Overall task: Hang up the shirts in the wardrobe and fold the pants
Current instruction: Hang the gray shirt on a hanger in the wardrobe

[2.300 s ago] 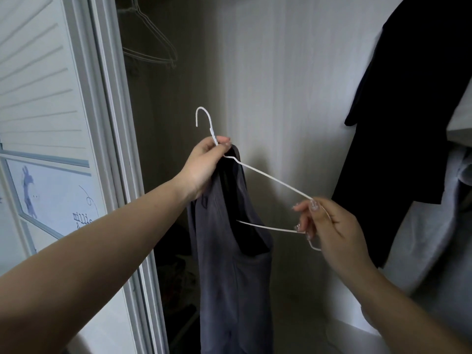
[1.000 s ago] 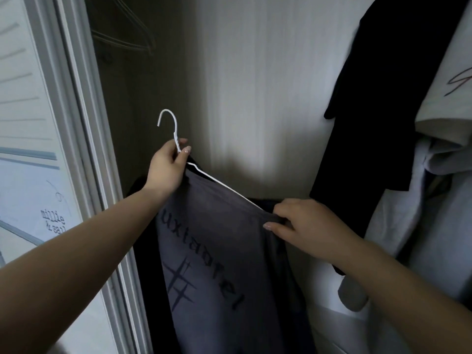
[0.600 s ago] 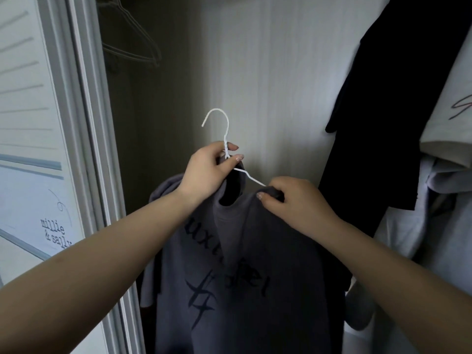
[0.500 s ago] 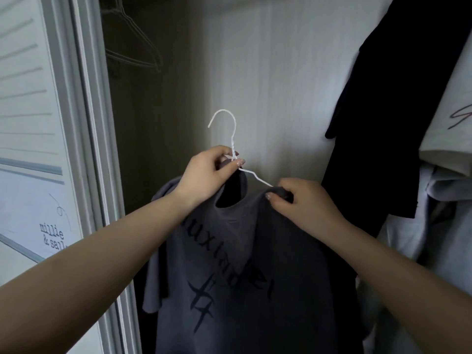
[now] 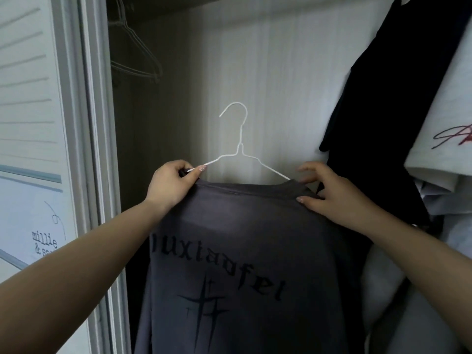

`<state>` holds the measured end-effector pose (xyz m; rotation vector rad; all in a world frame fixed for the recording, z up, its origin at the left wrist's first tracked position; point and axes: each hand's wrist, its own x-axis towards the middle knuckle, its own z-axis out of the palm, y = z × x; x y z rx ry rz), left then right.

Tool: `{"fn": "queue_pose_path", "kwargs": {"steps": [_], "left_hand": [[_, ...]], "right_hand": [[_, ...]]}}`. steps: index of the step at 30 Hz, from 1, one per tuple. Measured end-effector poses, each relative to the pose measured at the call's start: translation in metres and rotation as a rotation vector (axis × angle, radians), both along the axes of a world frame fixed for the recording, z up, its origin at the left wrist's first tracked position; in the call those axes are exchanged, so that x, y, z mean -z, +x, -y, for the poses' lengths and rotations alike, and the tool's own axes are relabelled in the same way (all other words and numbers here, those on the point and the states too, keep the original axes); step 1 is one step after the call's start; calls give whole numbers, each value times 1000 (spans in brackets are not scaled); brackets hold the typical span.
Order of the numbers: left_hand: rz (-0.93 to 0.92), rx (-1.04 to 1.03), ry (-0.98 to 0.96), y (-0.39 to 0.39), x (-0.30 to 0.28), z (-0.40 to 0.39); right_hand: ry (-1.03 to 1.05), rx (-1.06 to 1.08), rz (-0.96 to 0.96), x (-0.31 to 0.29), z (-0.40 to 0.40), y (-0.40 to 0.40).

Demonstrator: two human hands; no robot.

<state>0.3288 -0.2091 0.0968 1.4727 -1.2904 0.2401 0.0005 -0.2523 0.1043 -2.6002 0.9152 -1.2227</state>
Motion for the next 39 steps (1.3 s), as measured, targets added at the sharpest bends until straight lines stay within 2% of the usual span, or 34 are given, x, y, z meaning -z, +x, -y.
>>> {"fn": "queue_pose_path", "kwargs": {"steps": [3,6,8,10,12,16,18,20,26,30,32,33,35,37,39], "left_hand": [[-55,-37,-13,9,2,2],[-43,-67,-48,13,3,7],[-60,-62,-65,11,-4,11],[-126,7,-108,6,-13,17],[-251,122,-153,-8,-26,21],[-564,331,-186,-45,-47,29],[-661,466,-184,-66,-57,30],[-683,590,-180,-85,-64,30],[-507,800,-100,-138,-103,31],[-662,978,-40,-170,-137,38],[-646,1101,22,-180,-152,33],[-634,1099,3,-186,-158,34],[-727,1098,-36,-199,-174,37],[-748,1207,-9,-205,-179,46],[-698,1275,18,-214,-184,49]], "right_hand": [[95,22,-113,-8,-3,-2],[303,-148,-237,-12,-17,2],[432,-268,-141,-15,-30,7],[538,-351,52,-22,-40,14],[622,-410,207,-34,-48,20],[684,-393,365,-54,-60,35],[698,-401,443,-66,-65,41],[698,-399,506,-80,-69,47],[670,-302,732,-145,-62,49],[626,-324,834,-182,-53,43],[590,-323,869,-199,-46,41],[567,-306,875,-207,-42,40],[493,-249,877,-226,-30,35],[418,-220,873,-244,-19,30],[346,-191,862,-263,-8,23]]}}
